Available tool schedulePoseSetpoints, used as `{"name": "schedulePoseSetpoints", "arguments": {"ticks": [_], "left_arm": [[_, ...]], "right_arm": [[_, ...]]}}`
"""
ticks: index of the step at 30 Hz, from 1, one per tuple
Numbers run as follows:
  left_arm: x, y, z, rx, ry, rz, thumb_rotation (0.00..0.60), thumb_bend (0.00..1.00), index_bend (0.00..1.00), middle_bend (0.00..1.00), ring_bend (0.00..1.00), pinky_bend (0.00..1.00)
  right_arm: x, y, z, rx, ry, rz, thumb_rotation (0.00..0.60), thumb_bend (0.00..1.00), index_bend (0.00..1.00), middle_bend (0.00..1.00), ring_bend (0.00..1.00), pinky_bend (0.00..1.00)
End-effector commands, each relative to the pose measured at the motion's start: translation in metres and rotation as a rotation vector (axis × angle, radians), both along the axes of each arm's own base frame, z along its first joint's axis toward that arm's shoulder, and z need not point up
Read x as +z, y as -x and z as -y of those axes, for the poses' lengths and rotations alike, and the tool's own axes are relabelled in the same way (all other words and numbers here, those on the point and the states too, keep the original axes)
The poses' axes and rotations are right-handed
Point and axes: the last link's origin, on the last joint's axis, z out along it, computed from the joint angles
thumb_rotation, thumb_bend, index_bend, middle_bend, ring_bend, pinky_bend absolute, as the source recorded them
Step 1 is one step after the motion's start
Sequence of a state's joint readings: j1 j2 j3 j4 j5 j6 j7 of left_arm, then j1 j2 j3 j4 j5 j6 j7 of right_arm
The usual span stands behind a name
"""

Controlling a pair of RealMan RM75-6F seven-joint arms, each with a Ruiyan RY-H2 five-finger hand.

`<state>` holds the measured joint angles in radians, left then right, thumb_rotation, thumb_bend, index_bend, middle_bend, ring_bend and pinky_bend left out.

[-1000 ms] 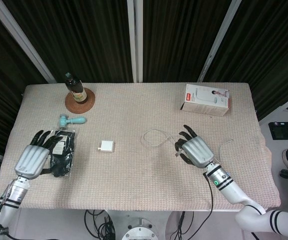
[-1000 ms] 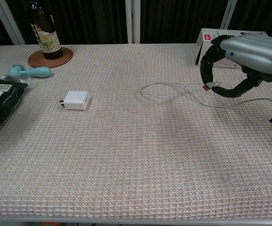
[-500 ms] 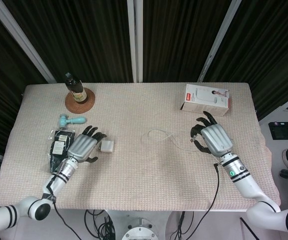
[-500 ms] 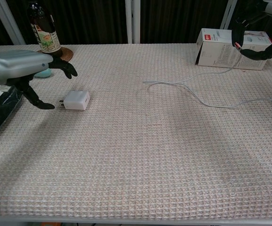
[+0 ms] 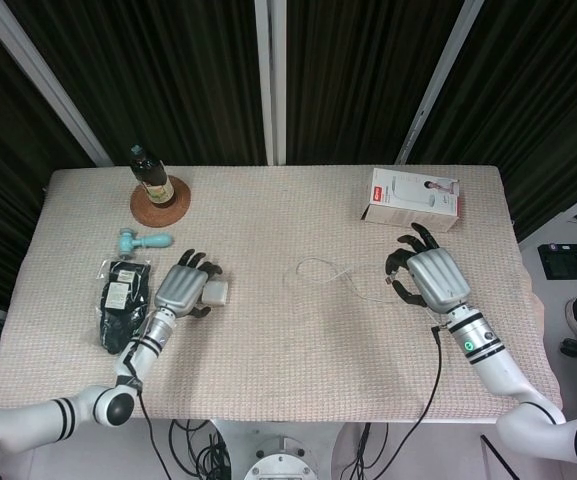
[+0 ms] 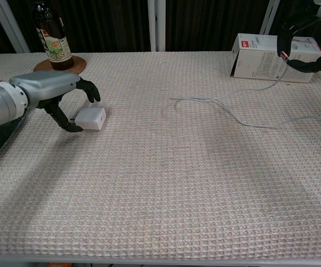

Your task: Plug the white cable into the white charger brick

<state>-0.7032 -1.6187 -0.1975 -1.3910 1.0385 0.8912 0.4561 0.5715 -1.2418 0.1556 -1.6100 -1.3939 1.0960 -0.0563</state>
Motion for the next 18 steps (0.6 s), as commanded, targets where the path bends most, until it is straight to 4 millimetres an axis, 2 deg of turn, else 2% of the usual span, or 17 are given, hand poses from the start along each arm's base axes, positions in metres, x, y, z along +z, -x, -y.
{"name": "schedulePoseSetpoints", "arguments": {"ticks": [1, 18], "left_arm": [[-0.0001, 0.0030, 0.0004, 0.018, -0.010, -0.003, 0.600, 0.19, 0.27, 0.26, 0.08, 0.05], [-0.0091, 0.0052, -0.0010, 0.061, -0.011, 0.005, 0.581, 0.21, 0.31, 0.29, 0.11, 0.05]], "right_arm": [[-0.0006, 0.0011, -0.0001, -0.003, -0.003, 0.001, 0.600, 0.33, 0.60, 0.47, 0.19, 0.04], [-0.0038, 0.0044, -0.0021, -0.013, -0.011, 0.015, 0.600, 0.33, 0.62, 0.47, 0.19, 0.04]]}}
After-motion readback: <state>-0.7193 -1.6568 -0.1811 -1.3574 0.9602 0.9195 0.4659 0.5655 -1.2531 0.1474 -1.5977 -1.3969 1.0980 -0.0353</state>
